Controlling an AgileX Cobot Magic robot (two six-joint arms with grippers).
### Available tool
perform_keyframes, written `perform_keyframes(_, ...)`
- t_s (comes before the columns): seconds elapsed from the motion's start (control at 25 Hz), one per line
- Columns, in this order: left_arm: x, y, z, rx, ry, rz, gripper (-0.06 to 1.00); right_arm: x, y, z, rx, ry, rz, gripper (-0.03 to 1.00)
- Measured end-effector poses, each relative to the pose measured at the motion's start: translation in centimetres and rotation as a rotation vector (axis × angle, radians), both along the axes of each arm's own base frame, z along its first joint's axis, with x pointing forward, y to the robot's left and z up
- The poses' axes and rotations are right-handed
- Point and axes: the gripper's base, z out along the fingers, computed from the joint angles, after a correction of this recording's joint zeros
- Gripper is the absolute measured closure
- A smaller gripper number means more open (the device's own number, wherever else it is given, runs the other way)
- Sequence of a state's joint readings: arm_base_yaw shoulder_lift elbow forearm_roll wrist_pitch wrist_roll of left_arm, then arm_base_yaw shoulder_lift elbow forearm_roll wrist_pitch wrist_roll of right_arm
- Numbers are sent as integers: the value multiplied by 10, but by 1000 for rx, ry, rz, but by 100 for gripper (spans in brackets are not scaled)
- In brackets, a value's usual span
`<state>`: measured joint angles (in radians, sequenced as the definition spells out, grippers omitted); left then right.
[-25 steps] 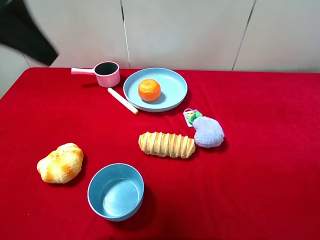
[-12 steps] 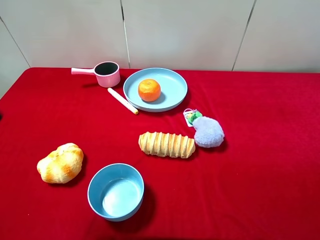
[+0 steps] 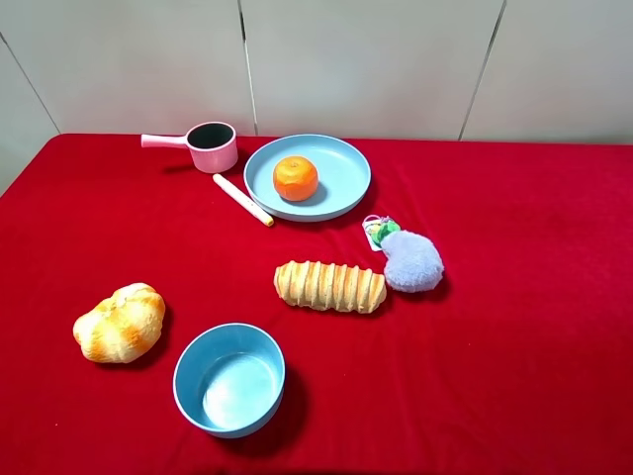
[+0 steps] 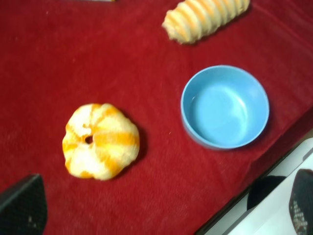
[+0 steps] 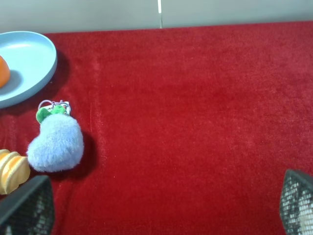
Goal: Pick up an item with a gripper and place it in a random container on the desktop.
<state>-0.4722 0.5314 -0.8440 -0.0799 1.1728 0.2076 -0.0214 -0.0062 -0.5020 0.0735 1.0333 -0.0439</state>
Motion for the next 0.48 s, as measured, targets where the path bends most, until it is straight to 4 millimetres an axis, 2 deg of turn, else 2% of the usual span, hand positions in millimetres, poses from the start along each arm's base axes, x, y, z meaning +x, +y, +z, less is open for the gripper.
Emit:
perform_keyframes(0.32,-9,12,-41,-17,-31,167,-5,0,0,0,0,0,0,28)
perform_keyframes(0.48,-19,17,-55,-26,-58,240,-5,0,0,0,0,0,0,28)
